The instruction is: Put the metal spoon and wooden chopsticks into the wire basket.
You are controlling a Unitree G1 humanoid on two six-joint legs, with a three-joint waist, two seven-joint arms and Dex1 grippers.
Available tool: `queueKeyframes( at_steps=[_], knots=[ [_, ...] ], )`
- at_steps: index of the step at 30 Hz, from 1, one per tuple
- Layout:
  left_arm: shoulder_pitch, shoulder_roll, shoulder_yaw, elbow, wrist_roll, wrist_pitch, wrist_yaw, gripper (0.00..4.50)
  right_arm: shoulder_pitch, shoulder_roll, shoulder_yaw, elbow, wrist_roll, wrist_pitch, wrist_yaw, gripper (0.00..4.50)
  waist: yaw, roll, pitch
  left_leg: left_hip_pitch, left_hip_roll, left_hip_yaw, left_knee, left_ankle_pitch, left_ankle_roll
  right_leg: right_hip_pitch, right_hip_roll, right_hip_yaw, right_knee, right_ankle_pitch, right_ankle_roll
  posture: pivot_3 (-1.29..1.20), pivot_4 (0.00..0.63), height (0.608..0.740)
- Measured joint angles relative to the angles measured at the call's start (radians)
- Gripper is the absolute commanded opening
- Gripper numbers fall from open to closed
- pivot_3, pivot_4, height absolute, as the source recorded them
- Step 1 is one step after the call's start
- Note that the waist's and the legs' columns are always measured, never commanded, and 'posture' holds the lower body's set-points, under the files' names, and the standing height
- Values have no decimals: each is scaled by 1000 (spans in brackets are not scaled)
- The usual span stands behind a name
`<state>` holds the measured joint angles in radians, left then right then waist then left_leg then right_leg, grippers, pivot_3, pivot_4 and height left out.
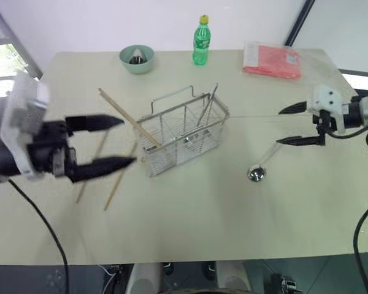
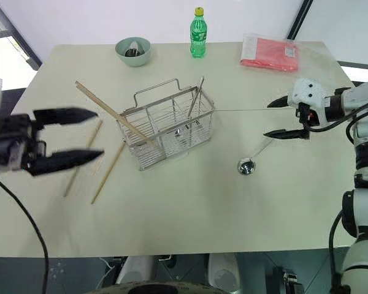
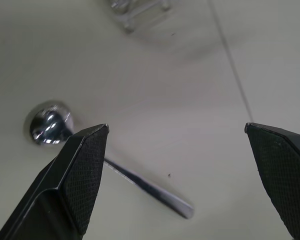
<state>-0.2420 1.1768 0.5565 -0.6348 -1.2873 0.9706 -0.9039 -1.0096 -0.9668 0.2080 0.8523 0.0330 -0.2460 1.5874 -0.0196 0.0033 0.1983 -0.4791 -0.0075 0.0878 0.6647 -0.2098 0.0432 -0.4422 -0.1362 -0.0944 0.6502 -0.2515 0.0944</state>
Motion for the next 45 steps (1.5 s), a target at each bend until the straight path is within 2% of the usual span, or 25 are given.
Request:
queueKeyframes(
  at_steps=[6, 10, 15, 18, 24, 25, 31, 35, 38, 40, 42, 45],
  knots=[
    [44, 34, -113, -73, 123, -60, -117, 4462, -50, 26, 233, 135, -89, -263, 25, 4500, 0, 0, 0, 1, 0, 0, 1, 0, 0, -1, 0, 0, 0, 1, -1, 0, 150, 680],
    [46, 34, -150, -79, 172, -93, -142, 4462, -99, 76, 303, 216, -125, -349, 25, 4500, -1, 0, 1, 0, 1, 0, 1, 1, -1, 0, 1, 0, 1, 1, -1, 0, 150, 680],
    [46, 34, -177, -81, 209, -113, -145, 4462, -123, 164, 323, 299, -149, -404, 25, 4500, -1, 0, 1, 0, 2, 0, 1, 2, -3, 0, 3, 0, 3, 1, -1, 0, 150, 680],
    [43, 34, -178, -83, 208, -112, -138, 4500, -123, 178, 347, 307, -145, -416, 25, 3584, 3, 0, 1, 1, 2, -1, 3, 2, -3, 0, 2, 0, 4, 1, -1, 0, 150, 680],
    [38, 34, -178, -82, 207, -112, -117, 4500, -124, 175, 399, 306, -94, -415, 26, 443, 0, 0, 1, 1, 2, -1, 4, 3, -4, 2, 2, 0, 4, 3, -2, 0, 150, 680],
    [35, 34, -178, -82, 207, -112, -117, 4500, -124, 175, 406, 303, -83, -414, 25, 53, 0, 0, 1, 2, 2, -1, 4, 3, -4, 2, 2, 0, 5, 3, -2, 0, 150, 680],
    [-11, 34, -188, -65, 211, -116, -115, 4500, -113, 150, 433, 250, -15, -383, 25, 53, 1, 0, 1, 2, 3, -1, 4, 4, -5, 1, 3, 0, 6, 3, -2, 0, 150, 680],
    [-55, 30, -226, -14, 236, -131, -117, 4500, -48, 102, 428, 97, 109, -265, 25, 53, 4, 0, 1, 2, 3, -2, 4, 4, -5, 2, 3, 0, 6, 3, -2, 0, 150, 680],
    [-112, 12, -242, 42, 244, -133, -109, 4500, 43, 10, 411, -138, 270, -83, 24, 53, 10, 0, 1, 1, 3, -2, 5, 4, -5, 1, 2, -1, 7, 3, -2, 0, 150, 680],
    [-170, -5, -254, 90, 250, -134, -90, 4500, 124, -65, 356, -348, 423, 112, 23, 53, 11, 0, 1, 1, 3, -3, 5, 4, -5, 2, 1, 0, 7, 3, -2, 0, 150, 680],
    [-225, -25, -262, 137, 254, -134, -72, 4500, 183, -110, 242, -549, 580, 347, 22, 53, 8, 1, 2, 1, 3, -3, 5, 4, -5, 2, 1, 0, 7, 3, -2, 0, 150, 680],
    [-292, -47, -276, 187, 256, -133, -57, 4500, 203, -135, 76, -725, 795, 642, -40, 53, 5, 1, 2, 2, 5, -3, 5, 1, 0, 1, 1, -1, 7, 5, -3, 0, 150, 680]
  ],
)
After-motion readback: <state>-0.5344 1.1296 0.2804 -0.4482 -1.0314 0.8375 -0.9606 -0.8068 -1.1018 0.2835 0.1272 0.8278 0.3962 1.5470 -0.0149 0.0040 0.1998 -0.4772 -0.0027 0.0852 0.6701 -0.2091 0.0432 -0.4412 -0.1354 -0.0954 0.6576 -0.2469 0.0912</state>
